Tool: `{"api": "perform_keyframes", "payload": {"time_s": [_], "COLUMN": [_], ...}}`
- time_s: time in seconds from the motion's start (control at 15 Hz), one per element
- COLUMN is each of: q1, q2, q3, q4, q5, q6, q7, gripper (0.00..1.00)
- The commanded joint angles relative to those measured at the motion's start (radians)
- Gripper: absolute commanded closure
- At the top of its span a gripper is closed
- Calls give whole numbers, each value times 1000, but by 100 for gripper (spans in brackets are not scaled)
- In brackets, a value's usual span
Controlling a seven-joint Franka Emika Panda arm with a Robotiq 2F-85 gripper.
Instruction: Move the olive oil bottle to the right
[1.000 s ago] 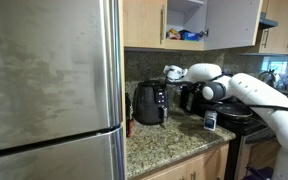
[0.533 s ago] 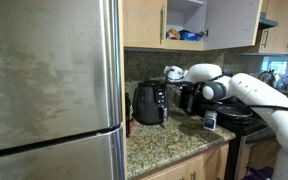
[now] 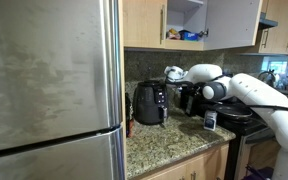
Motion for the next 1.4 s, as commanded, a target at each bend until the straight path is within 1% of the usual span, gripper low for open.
{"api": "perform_keyframes", "payload": {"time_s": [0.0, 0.07, 0.13, 0.2, 0.27, 0.53, 0.6, 0.67, 0.93, 1.07, 1.13, 1.2, 1.33], "q1": [21, 18, 17, 18, 17, 3, -1, -5, -23, -31, -37, -13, -11], "q2": [48, 43, 35, 25, 15, -31, -43, -49, -76, -103, -121, -70, -72], "q3": [-23, -11, -4, 2, 7, 49, 66, 85, 148, 184, 212, 165, 171], "q4": [27, 33, 31, 30, 29, 18, 17, 24, 26, -1, -21, 37, 38], "q5": [-29, -13, -7, -2, 2, 39, 47, 57, 90, 112, 137, 90, 90], "q6": [-17, -14, -2, 11, 23, 103, 125, 148, 268, 302, 292, 271, 270], "q7": [-17, -1, -6, 9, 17, 31, 40, 53, 103, 68, 25, 69, 67], "gripper": [91, 91, 41, 39, 34, 5, 1, 0, 0, 0, 0, 0, 0]}}
